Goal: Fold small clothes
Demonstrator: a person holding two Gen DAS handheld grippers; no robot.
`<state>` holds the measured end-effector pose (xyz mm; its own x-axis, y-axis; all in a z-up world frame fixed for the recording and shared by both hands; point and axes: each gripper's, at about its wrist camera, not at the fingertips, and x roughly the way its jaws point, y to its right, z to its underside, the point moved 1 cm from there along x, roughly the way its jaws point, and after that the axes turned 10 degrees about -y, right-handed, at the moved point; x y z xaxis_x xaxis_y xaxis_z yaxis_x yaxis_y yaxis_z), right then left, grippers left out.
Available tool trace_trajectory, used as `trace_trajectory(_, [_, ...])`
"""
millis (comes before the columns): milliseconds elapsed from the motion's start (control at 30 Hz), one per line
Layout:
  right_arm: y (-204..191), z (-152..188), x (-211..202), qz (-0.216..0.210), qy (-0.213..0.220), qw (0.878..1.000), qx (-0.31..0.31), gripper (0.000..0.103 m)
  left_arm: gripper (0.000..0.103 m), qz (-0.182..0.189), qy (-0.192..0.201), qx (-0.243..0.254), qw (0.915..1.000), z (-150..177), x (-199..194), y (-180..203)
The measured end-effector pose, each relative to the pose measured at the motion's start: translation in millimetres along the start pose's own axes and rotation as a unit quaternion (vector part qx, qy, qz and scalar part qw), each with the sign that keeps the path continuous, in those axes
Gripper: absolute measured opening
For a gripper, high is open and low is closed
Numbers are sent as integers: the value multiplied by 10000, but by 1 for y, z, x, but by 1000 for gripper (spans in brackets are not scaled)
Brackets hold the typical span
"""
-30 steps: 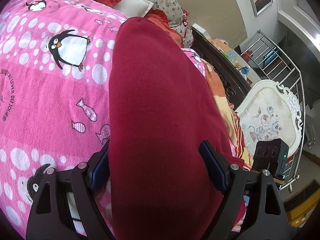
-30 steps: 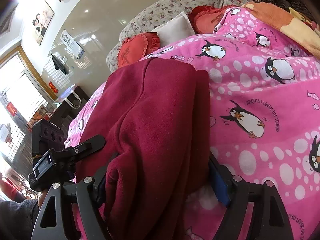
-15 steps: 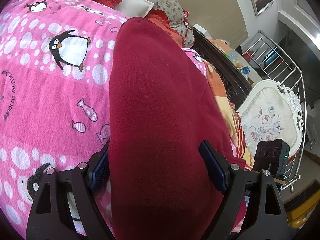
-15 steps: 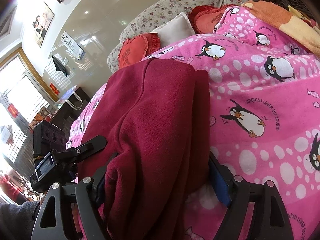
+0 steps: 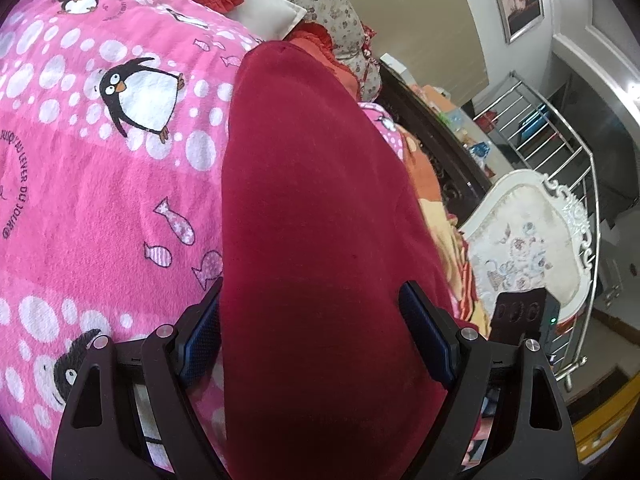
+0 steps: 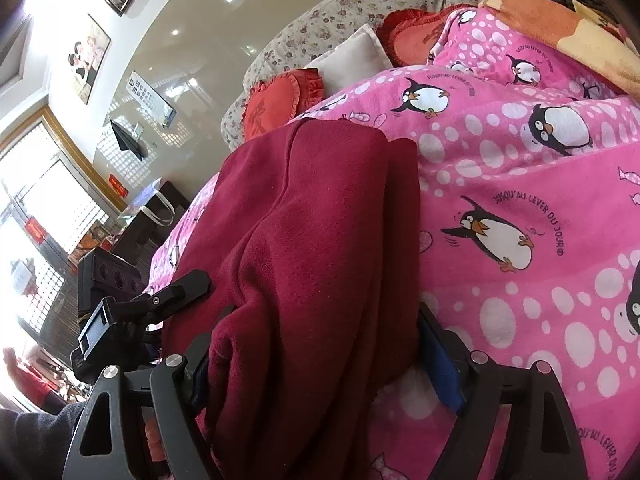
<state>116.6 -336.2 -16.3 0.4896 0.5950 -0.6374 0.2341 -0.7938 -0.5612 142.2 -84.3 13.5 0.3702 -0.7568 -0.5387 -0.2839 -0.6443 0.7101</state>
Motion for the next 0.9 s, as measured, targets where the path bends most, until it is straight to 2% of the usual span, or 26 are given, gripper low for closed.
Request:
trace_trajectory(167, [-2,0,1,77,-10,10000,-48,82,84,67,-97,-79,9999,-3,-2,-4])
trace_trajectory(267, [-3,0,1,122,-3,9999,-62,82,83,264,-370,-350,9984,-14,-1,-9])
trace_trajectory(333, [-3,1,0,153,-3,9999,-69,81,64,103,-538,-439,9975,-17,0,-10])
trace_trajectory(367, [-3,1,0,155,-3,9999,-62,78,60,25,-591,-515,9969,-18,-1,-10])
trace_trajectory(400, [-3,0,-1,178,6,9998,-42,74,51,39,-626,-573,9964,-17,-2,-11])
trace_trajectory(467, [-13,1,-6,223,-13,9996,-145,54,42,-78,-638,-511,9966,-16,-9,-5])
trace_trajectory(533, [-32,2,-18,246,94,9996,-74,47,39,-192,-534,-283,9980,-14,-23,6])
trace_trajectory(667, [-71,2,-33,-90,353,9993,-55,44,38,-179,-200,-194,9995,-9,-66,7])
trace_trajectory(900, [-160,-1,13,-461,133,9971,-585,43,39,-565,337,-241,9975,-6,-165,-40])
